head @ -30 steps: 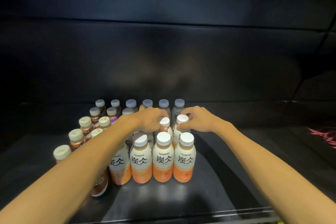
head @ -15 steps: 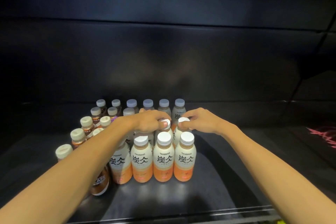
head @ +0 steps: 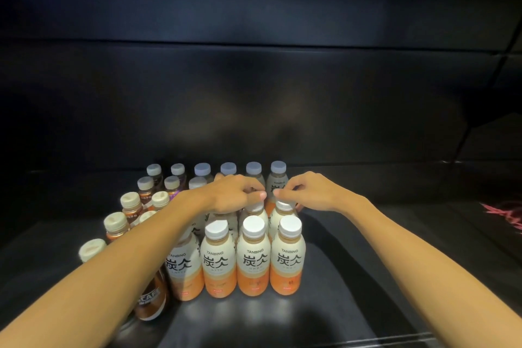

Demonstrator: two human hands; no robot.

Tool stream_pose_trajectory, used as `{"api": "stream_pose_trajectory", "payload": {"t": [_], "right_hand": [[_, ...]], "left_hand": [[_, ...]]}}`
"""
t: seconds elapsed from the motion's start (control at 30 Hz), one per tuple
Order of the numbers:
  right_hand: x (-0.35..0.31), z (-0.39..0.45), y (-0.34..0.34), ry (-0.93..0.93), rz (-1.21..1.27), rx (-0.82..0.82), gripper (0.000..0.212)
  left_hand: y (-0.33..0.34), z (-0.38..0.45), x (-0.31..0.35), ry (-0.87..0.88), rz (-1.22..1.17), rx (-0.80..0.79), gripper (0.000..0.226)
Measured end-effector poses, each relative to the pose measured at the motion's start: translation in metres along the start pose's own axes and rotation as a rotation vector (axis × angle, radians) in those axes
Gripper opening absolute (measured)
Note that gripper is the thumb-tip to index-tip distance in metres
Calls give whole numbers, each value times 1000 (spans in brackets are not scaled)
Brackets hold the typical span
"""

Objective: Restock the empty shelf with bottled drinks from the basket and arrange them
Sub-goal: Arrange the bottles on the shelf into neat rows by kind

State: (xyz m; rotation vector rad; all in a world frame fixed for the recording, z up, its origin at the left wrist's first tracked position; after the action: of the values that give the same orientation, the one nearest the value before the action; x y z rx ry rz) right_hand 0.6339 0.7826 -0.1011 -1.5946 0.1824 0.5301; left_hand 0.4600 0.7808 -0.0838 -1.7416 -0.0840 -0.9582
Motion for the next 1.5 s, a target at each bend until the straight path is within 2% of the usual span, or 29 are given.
{"api": "stream_pose_trajectory", "payload": {"t": [0.17, 0.3, 0.4, 0.5, 0.67, 0.93, 1.33, 1.5], "right_hand": [[2, 15, -14, 44, -81, 117, 60], [1, 28, -29, 75, -225, 182, 47], [3, 42, -38, 136, -280, 173, 45], [3, 56, -37, 146, -270, 156, 50], [6, 72, -29, 133, -275, 120, 60], [13, 82, -17, 130, -243, 94, 39], [12, 72, -5, 110, -214, 10, 32], [10, 60, -3, 90, -206, -4, 36]], "left_hand": [[-16, 19, -1, 49, -34, 116, 33], [-34, 39, -4, 5, 158, 279, 30], [-40, 56, -8, -29, 264, 307, 35], [-40, 73, -16, -52, 315, 290, 45], [-36, 89, -26, -62, 297, 247, 48], [-34, 92, -26, -69, 229, 199, 31], [-31, 76, -32, -84, 142, 156, 29], [-27, 63, -22, -49, 155, 144, 29]]}}
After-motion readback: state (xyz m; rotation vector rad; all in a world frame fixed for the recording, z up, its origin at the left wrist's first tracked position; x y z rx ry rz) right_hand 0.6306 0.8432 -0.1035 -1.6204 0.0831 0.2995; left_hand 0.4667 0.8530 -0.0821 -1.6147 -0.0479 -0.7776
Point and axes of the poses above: each hand's wrist, its own z-axis towards the middle knuckle, its own y-axis out of the palm, x = y × z, the point moved 9 cm from there along z, towards the middle knuckle, and after that the axes turned 14 degrees about -z, right-handed, at the moved point
